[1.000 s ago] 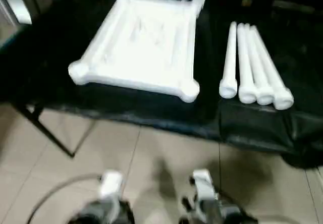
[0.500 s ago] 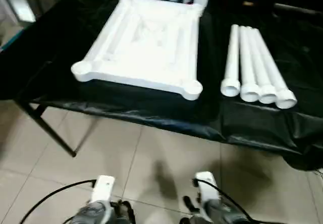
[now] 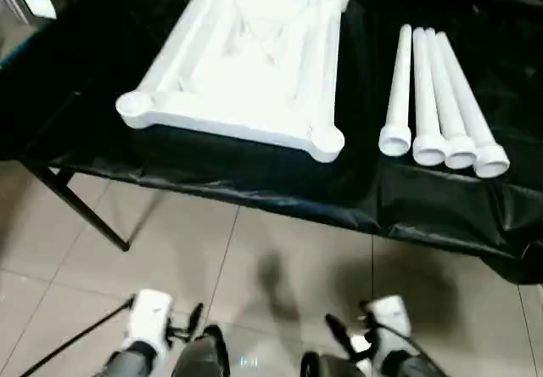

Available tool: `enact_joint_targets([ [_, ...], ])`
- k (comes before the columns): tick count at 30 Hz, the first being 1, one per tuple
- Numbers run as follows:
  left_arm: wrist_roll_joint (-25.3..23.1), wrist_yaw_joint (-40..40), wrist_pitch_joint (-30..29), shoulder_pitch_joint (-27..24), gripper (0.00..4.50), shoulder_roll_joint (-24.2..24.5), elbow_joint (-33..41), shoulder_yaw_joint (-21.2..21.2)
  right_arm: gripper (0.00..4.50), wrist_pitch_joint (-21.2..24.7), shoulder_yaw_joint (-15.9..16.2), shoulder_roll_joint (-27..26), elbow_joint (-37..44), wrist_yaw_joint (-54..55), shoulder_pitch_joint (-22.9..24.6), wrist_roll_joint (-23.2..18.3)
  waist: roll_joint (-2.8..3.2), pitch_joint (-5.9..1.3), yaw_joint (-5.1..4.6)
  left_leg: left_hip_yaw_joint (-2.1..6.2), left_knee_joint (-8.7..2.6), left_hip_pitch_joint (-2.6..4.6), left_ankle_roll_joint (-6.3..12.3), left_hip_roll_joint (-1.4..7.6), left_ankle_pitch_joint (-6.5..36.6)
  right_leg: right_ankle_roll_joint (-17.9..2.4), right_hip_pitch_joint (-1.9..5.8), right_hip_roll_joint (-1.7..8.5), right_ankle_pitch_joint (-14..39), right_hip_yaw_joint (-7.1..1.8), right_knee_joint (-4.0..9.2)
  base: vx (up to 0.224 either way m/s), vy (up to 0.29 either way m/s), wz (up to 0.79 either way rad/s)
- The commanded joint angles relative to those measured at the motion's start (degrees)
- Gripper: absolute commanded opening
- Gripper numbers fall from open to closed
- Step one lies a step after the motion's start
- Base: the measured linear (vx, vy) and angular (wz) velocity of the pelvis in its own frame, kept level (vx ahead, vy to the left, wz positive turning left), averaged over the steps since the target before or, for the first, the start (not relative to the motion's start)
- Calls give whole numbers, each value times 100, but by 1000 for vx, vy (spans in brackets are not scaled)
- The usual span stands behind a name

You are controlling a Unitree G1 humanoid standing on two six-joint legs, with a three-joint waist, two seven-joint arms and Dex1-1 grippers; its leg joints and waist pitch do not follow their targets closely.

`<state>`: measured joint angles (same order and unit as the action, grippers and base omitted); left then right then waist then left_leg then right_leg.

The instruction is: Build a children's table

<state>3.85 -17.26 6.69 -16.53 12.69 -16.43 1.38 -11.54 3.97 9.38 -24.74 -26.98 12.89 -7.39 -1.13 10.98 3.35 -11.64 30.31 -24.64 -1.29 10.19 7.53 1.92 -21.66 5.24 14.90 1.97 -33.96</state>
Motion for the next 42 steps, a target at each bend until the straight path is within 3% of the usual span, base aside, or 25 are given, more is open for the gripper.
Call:
enact_joint_targets([
  [1,77,-38,-175,-347,450,51,771,69,436,226,-83,170,958,-164,391,-257,35,-148,15,248,-455,233,266,452,2150,-793,10,318,209,-256,466,0,0,0],
  [6,166,170,-678,-944,450,187,2469,232,436,896,-184,578,3131,-262,1181,-756,73,-139,19,260,-363,212,517,399,1464,-581,36,259,-1269,-212,353,0,0,0],
  [10,287,476,-1267,-957,450,187,3839,666,436,1729,-684,962,4735,-51,1340,-1553,133,-200,7,272,-375,254,369,382,1654,-614,75,257,-772,-205,381,0,0,0],
  [11,309,570,-1383,-850,450,187,4082,782,436,1903,-815,1058,4988,-17,1302,-1781,90,-222,12,283,-356,275,323,396,1570,-624,93,253,-784,-212,373,0,0,0],
  [14,358,740,-1724,-622,450,212,4437,912,436,2239,-1051,1174,5301,102,1203,-2102,92,-217,9,243,-344,287,230,339,1642,-597,63,255,-297,-223,409,0,0,0],
  [19,644,851,-2551,181,450,370,4982,957,436,2301,-1596,1093,5241,694,540,-2141,199,-395,40,243,-262,299,132,292,1088,-767,112,224,-596,-199,343,0,0,0],
  [20,612,894,-2643,361,450,359,4949,963,436,2252,-1629,992,5107,846,361,-2017,145,-404,22,234,-237,275,178,275,858,-800,111,206,-876,-196,304,0,0,0],
  [22,267,956,-2516,905,450,356,4555,854,436,2345,-1588,707,4676,1288,-143,-1865,150,-473,12,227,-199,268,243,236,722,-848,128,203,-941,-193,272,0,0,0],
  [25,122,927,-2328,1260,450,366,4186,743,436,2456,-1463,548,4416,1556,-445,-1719,118,-575,31,161,-91,179,689,184,559,-810,187,325,-1095,-290,251,0,0,0],
  [26,80,940,-2271,1453,450,334,3965,682,436,2499,-1387,497,4272,1596,-590,-1687,-25,-712,20,120,13,110,1007,136,549,-718,295,420,-1208,-346,248,0,0,0],
  [28,-139,1005,-2014,2003,450,339,3284,535,436,2608,-1319,274,3832,1893,-1066,-1668,58,-831,67,180,185,69,1392,128,630,-637,305,720,-962,-479,360,-26,29,1],
  [29,-112,1047,-1961,2287,450,314,2981,493,436,2562,-1239,265,3646,1844,-1266,-1612,38,-844,76,243,356,10,1530,144,723,-575,287,971,-606,-619,479,0,0,0],
  [30,-81,1071,-1954,2399,450,287,2868,479,436,2520,-1197,292,3569,1787,-1334,-1559,133,-961,124,361,467,-43,1500,240,674,-636,367,1138,-106,-660,522,-68,116,-3],
  [31,-76,1184,-1963,2519,450,207,2773,468,436,2496,-1211,323,3464,1764,-1419,-1496,136,-995,119,375,466,-66,1513,243,636,-657,378,1087,63,-625,506,-54,199,-7],
  [32,-177,1318,-1828,2651,450,172,2639,448,436,2509,-1268,295,3355,1801,-1539,-1517,174,-984,80,361,299,24,1578,233,763,-678,291,843,469,-452,484,-77,309,-2],
  [33,-264,1432,-1860,2791,450,82,2528,410,436,2531,-1370,274,3246,1839,-1677,-1560,302,-1047,-21,328,-1,409,1436,244,973,-801,75,187,646,-73,227,-41,229,3],
  [34,-308,1444,-1855,2915,450,-1,2420,344,436,2533,-1432,268,3138,1875,-1825,-1565,341,-1029,-124,371,-96,512,1219,258,1168,-786,-71,-97,701,104,26,-60,235,7],
  [35,-332,1402,-1799,2972,450,-41,2373,275,436,2525,-1456,266,3082,1873,-1910,-1581,470,-1077,-171,391,-302,453,235,289,1334,-535,-84,-274,458,251,-370,-100,207,3],
  [36,-350,1350,-1748,3003,450,-77,2349,202,436,2512,-1459,278,3041,1865,-1971,-1575,481,-1091,-117,447,-547,319,-1436,427,1977,-343,-44,-259,-15,279,-496,-100,207,3],
  [37,-477,1358,-1721,2975,450,-105,2386,67,436,2528,-1415,353,3049,1859,-1985,-1475,485,-1090,-121,500,-688,283,-2147,536,2490,-306,-34,-239,-127,313,-532,-122,113,8],
  [38,-483,1361,-1717,2971,450,-108,2387,63,436,2531,-1412,348,3053,1846,-1985,-1484,458,-1132,-147,715,-874,361,-2817,852,3185,-350,-68,-205,-16,374,-640,-122,11,16],
  [39,-558,1413,-1694,2905,450,-120,2391,39,436,2533,-1330,296,3067,1722,-1943,-1502,343,-1164,-72,776,-941,315,-2272,1049,3942,-317,27,-79,290,314,-684,-122,11,16],
  [40,-555,1433,-1635,2874,450,-118,2369,51,436,2507,-1270,270,3031,1684,-1919,-1492,321,-1192,-45,767,-907,299,-1876,1050,4027,-332,79,-11,409,226,-657,-136,-43,18],
  [41,-556,1452,-1607,2869,450,-119,2355,54,436,2499,-1238,267,3001,1663,-1915,-1485,162,-1235,-31,556,-759,331,-1379,800,3688,-676,89,198,584,75,-382,-134,-36,7],
  [42,-554,1464,-1684,2876,450,-95,2310,63,436,2483,-1168,234,2925,1634,-1919,-1454,-137,-1240,-21,446,411,398,-1084,107,2365,-1246,-121,1068,1549,-279,320,-134,-36,7],
])
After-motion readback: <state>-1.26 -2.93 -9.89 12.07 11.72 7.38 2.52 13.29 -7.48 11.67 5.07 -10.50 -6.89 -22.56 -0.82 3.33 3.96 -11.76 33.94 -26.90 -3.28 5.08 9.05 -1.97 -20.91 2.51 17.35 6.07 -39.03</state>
